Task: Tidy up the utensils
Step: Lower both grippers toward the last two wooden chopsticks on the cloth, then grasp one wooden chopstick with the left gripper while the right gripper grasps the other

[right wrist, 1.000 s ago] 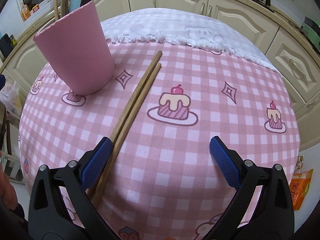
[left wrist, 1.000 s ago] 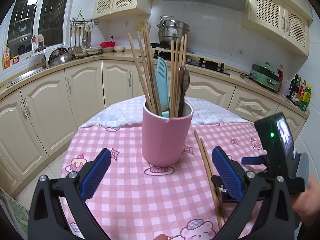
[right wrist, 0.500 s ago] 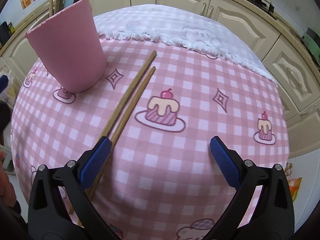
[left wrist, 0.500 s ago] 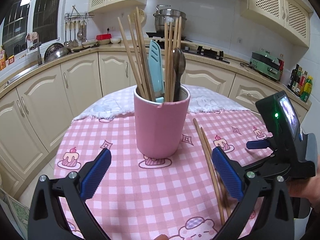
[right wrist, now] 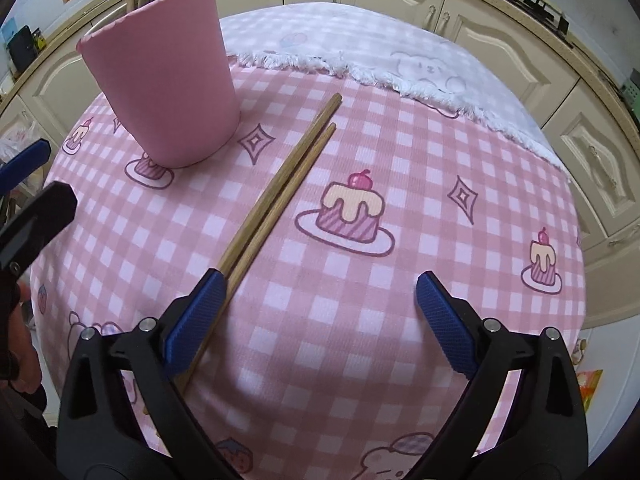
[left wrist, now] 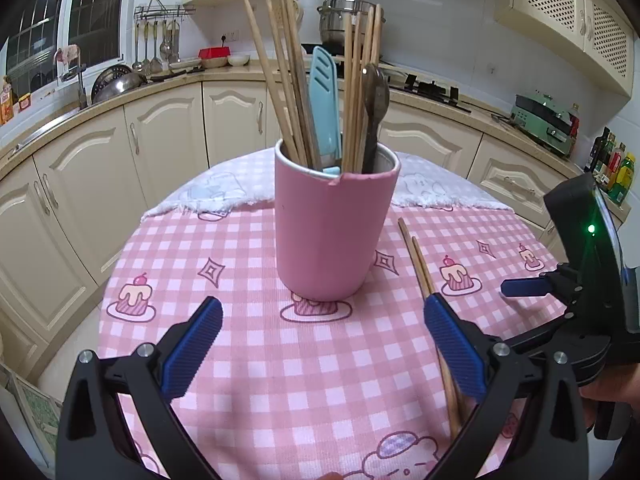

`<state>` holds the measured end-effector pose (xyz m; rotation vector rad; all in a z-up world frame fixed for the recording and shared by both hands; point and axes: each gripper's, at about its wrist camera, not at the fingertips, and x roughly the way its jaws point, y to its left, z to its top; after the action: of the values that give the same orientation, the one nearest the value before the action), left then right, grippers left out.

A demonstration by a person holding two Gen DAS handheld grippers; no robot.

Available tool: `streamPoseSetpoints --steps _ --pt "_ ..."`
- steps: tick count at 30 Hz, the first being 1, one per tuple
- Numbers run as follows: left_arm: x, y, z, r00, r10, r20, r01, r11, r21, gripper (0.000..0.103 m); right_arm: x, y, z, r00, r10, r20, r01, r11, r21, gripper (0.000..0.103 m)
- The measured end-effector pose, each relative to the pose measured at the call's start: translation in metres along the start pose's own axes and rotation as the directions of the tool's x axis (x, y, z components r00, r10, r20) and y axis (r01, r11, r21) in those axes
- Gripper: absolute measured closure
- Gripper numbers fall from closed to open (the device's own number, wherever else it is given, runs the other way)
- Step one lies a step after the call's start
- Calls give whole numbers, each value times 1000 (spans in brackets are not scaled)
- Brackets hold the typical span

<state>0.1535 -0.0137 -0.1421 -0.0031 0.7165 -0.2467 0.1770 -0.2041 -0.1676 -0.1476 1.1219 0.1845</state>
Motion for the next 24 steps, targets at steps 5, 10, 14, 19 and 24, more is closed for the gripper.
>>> streamPoseSetpoints --steps 5,10,14,19,24 --pt "0 0 0 1000 2 -2 -2 1000 8 4 -1 1 0 1000 6 -21 -6 1000 -13 9" --pt "4 -1 -1 1000 4 -15 -4 1000 2 4 12 1 9 1000 -20 -20 20 1000 3 6" --pt "4 1 -2 1000 3 -22 -3 1000 10 4 9 1 2 1000 -21 -6 21 1000 -2 7" --pt "17 -13 1 998 -3 -63 8 997 76 4 1 -18 -7 1000 -5 -4 6 1000 26 16" --pt "41 -36 4 991 -6 -137 26 989 143 5 -1 -42 -11 1000 -6 -16 7 999 40 17"
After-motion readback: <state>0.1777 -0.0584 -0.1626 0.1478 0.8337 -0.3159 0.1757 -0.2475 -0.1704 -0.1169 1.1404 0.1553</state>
